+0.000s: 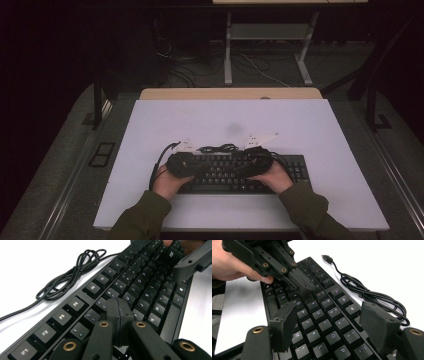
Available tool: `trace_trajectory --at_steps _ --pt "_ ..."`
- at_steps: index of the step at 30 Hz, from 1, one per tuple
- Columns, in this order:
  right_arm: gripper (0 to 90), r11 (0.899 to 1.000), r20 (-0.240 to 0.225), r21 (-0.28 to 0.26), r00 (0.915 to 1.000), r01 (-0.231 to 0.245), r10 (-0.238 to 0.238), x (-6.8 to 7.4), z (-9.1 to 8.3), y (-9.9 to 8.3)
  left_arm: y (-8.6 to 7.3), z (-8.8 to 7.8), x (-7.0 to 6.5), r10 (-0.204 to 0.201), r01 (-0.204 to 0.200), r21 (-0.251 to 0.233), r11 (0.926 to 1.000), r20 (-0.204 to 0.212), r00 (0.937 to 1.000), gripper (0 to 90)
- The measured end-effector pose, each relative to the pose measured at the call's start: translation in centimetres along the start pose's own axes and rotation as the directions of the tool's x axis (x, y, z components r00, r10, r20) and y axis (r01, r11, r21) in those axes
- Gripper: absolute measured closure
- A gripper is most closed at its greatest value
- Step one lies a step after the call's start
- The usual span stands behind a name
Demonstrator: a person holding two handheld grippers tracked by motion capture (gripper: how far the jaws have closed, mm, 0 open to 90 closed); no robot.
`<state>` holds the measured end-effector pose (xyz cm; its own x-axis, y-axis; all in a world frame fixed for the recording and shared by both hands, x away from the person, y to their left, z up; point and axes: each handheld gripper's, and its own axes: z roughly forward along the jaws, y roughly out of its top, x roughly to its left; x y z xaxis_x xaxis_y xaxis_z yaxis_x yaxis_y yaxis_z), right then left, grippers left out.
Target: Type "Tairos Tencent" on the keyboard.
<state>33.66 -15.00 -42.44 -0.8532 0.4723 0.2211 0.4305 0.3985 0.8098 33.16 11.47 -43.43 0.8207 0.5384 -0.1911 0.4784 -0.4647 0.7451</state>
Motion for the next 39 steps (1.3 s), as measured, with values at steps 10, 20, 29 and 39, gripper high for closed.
trace_trajectory --at_steps 10,20,29,39 --pt "29.7 1.000 -0.002 0.002 1.0000 -0.003 0.003 0.0 0.0 0.0 0.0 0.3 -0.2 0.011 -0.011 0.022 0.9997 -0.009 0.9999 89.2" --pt "26.5 1.000 0.000 -0.020 0.9999 -0.010 0.010 -0.2 -0.4 -0.2 0.0 0.0 -0.2 0.000 0.000 0.004 1.0000 0.002 1.0000 89.0" --pt "19.6 0.999 -0.003 -0.046 1.0000 -0.008 0.008 -0.7 -0.8 -0.6 0.2 -0.9 -0.3 0.003 -0.003 -0.038 0.9993 0.010 0.9999 79.8" --pt "18.8 0.998 0.006 -0.057 0.9999 -0.011 0.012 -0.9 -1.9 -1.1 -0.3 -2.3 -0.2 0.003 -0.003 -0.087 0.9962 -0.004 1.0000 49.9"
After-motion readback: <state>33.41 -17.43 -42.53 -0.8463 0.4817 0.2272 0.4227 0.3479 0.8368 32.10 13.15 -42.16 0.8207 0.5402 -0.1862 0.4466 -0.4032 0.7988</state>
